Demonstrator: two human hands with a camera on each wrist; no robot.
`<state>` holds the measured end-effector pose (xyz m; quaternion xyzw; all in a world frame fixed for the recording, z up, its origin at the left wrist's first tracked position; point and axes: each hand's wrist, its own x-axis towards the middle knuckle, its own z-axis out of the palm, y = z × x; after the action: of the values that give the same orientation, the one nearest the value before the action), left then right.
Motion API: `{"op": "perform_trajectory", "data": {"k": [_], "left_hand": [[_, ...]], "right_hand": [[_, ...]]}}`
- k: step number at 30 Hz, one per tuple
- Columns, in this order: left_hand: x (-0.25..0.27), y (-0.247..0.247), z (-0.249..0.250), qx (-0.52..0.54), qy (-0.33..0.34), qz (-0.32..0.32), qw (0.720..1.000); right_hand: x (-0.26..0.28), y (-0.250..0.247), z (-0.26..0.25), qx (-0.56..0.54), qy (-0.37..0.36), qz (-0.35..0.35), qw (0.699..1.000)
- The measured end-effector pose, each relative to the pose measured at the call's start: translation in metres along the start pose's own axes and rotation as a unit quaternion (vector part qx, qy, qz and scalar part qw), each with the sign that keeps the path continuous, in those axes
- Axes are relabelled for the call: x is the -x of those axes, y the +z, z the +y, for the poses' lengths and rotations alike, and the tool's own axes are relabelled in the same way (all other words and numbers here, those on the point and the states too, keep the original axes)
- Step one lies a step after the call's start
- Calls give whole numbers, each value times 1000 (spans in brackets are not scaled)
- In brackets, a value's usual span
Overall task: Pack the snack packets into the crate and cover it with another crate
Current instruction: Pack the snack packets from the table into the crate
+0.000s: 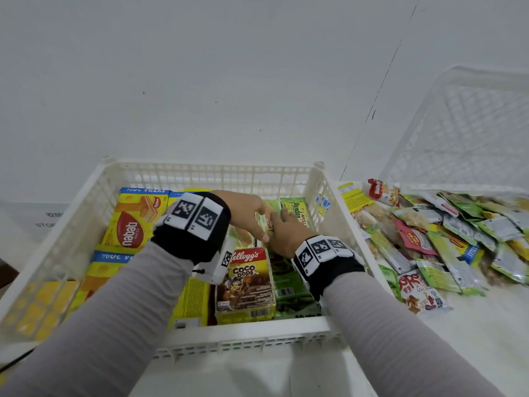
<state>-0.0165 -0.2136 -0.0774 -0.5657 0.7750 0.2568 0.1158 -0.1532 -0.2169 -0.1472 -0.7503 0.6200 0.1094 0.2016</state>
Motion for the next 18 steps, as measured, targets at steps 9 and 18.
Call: {"op": "perform_trajectory", "data": {"k": [9,18], "left_hand": [[3,8,-12,-45,-51,-64,996],[-1,14,-4,-87,-28,-119,989]], "right_hand": [[4,2,6,-11,-11,16,1000],[-2,7,3,40,-1,2,999]]}}
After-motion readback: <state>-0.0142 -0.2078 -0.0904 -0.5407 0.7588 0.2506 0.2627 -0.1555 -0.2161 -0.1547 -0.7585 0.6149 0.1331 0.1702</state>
